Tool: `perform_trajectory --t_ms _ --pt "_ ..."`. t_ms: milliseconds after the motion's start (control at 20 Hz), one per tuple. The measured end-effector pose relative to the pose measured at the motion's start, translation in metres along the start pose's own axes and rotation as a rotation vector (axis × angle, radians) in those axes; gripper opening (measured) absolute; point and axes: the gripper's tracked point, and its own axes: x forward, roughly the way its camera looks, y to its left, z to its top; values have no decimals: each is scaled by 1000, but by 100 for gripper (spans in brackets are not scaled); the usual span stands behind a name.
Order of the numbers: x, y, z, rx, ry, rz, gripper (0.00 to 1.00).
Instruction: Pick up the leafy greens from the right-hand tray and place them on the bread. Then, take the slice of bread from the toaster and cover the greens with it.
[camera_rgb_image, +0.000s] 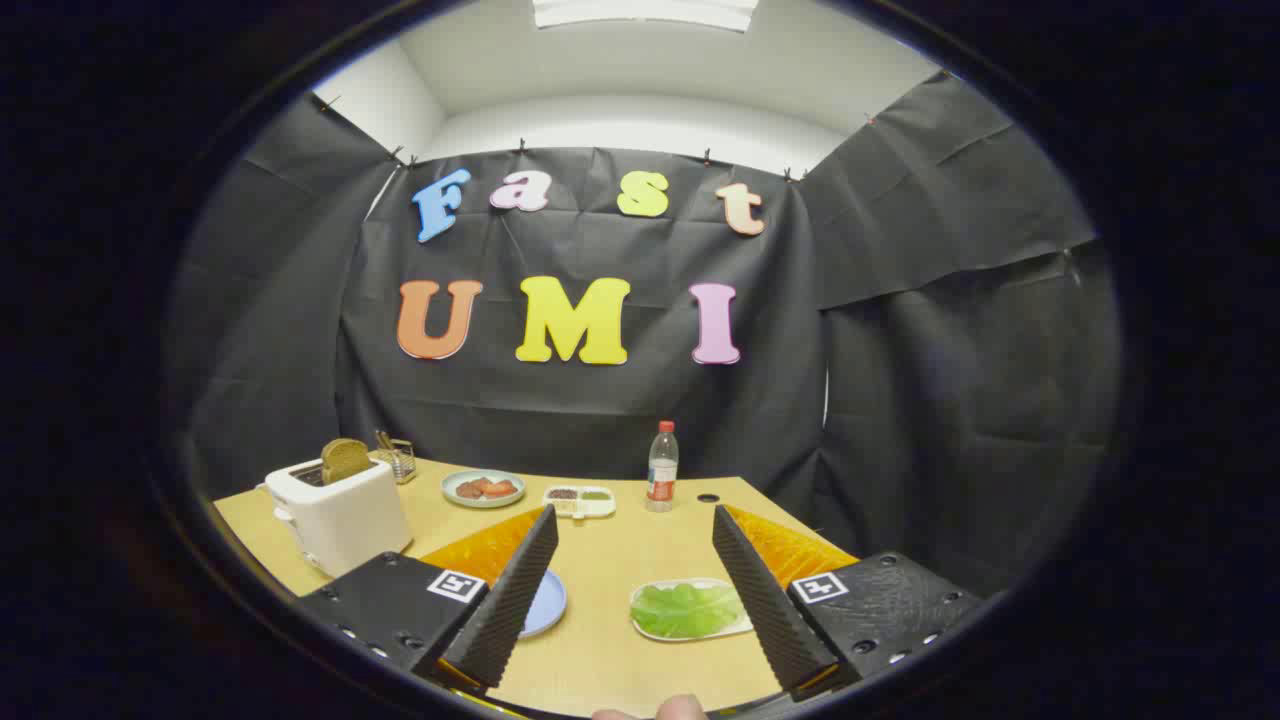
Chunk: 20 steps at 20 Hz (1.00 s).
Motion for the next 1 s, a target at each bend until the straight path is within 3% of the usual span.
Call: perform_trajectory --t_ms 1000 --pt "7 -5 4 -21 -17 0 95"
